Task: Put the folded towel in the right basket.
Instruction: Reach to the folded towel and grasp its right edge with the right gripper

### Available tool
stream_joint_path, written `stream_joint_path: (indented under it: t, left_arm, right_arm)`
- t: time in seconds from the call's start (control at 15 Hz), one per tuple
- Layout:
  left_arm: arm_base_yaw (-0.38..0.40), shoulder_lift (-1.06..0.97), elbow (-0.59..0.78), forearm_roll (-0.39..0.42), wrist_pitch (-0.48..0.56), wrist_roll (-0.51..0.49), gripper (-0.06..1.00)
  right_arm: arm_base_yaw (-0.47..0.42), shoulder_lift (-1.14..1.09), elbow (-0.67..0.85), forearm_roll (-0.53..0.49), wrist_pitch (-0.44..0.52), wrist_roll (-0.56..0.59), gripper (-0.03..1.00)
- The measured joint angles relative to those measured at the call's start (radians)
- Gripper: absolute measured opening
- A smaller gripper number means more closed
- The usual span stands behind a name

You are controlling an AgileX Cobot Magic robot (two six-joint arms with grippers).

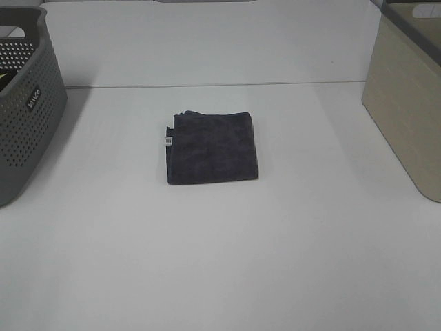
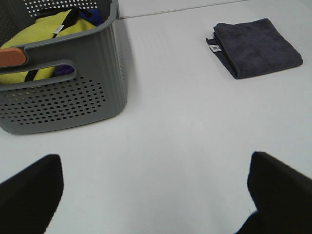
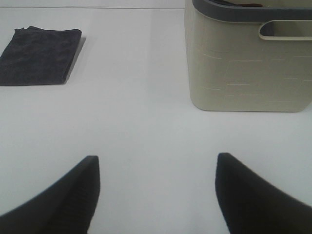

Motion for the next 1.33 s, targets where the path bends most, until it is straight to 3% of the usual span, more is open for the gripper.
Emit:
stream_joint_path:
  t: [1.33]
  left_arm:
    - [0.0, 0.0, 0.0, 0.0, 0.0, 0.0, 0.98]
  right_arm:
    - [0.0, 0.0, 0.0, 0.0, 0.0, 0.0, 0.65]
